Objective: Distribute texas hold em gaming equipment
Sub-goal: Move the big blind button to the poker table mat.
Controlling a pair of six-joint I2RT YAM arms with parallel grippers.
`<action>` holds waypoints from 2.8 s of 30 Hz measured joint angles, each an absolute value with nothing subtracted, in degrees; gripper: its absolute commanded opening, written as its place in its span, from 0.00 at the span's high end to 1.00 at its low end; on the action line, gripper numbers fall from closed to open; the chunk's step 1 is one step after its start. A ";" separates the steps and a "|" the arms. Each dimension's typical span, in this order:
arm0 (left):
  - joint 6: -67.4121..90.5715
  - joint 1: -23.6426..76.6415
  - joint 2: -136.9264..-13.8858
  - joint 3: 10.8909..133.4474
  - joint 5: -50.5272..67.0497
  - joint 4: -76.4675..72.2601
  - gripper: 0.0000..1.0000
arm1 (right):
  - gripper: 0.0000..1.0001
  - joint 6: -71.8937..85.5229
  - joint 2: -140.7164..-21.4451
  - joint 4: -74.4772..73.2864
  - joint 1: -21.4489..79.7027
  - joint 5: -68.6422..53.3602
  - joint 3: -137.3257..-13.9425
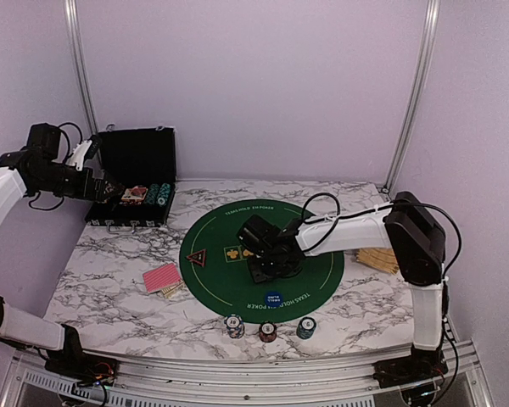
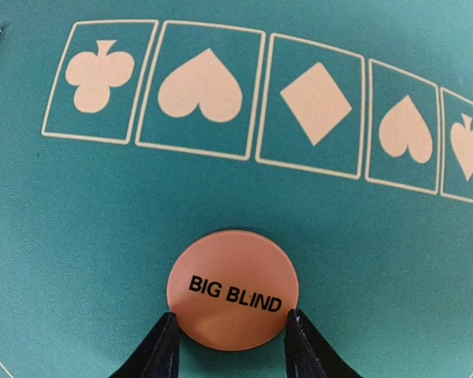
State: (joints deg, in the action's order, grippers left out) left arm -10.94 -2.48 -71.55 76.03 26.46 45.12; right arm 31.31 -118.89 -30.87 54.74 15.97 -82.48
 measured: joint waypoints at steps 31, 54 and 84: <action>-10.98 -2.48 -71.55 76.12 26.52 45.28 0.01 | 0.59 22.68 -134.82 -30.89 38.87 19.59 -105.69; -10.98 -2.48 -72.12 76.12 26.50 45.32 0.01 | 0.44 17.47 -142.39 -31.83 34.44 16.49 -119.50; -11.00 -2.48 -72.10 77.41 26.50 45.45 0.01 | 0.66 18.79 -136.11 -27.51 34.44 10.00 -107.53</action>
